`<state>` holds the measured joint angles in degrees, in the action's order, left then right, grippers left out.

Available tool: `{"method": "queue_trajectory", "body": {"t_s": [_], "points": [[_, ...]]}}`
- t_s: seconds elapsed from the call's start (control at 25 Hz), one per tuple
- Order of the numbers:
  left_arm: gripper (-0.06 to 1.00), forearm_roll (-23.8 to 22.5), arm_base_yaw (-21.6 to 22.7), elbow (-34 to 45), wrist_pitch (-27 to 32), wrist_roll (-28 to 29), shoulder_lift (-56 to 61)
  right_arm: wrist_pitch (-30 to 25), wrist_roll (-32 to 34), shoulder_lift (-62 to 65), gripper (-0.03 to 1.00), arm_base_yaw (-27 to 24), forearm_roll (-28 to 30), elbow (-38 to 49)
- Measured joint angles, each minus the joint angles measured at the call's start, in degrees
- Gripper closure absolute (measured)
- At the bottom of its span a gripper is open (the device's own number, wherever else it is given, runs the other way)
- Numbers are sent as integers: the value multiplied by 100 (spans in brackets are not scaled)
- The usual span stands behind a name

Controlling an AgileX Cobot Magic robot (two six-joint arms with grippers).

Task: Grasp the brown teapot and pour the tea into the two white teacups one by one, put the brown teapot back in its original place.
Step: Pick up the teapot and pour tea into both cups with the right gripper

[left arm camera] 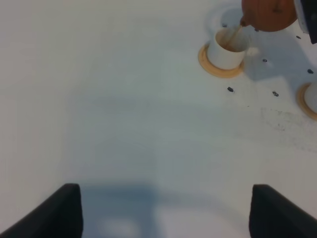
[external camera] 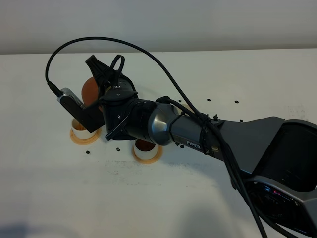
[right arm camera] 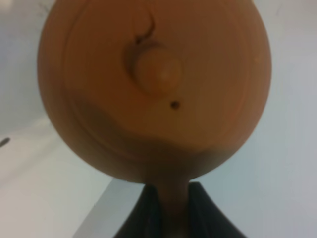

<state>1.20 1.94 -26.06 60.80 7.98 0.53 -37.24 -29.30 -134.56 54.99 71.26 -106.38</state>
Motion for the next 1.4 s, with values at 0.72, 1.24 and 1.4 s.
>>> {"method": "queue_trajectory", "body": {"t_s": [0.72, 1.24, 1.4], "points": [[27, 0, 0, 0, 0, 0, 0, 18, -1, 0, 87, 0, 351, 0], [27, 0, 0, 0, 0, 0, 0, 58, -1, 0, 87, 0, 510, 31], [27, 0, 0, 0, 0, 0, 0, 147, -1, 0, 87, 0, 510, 190]]}}
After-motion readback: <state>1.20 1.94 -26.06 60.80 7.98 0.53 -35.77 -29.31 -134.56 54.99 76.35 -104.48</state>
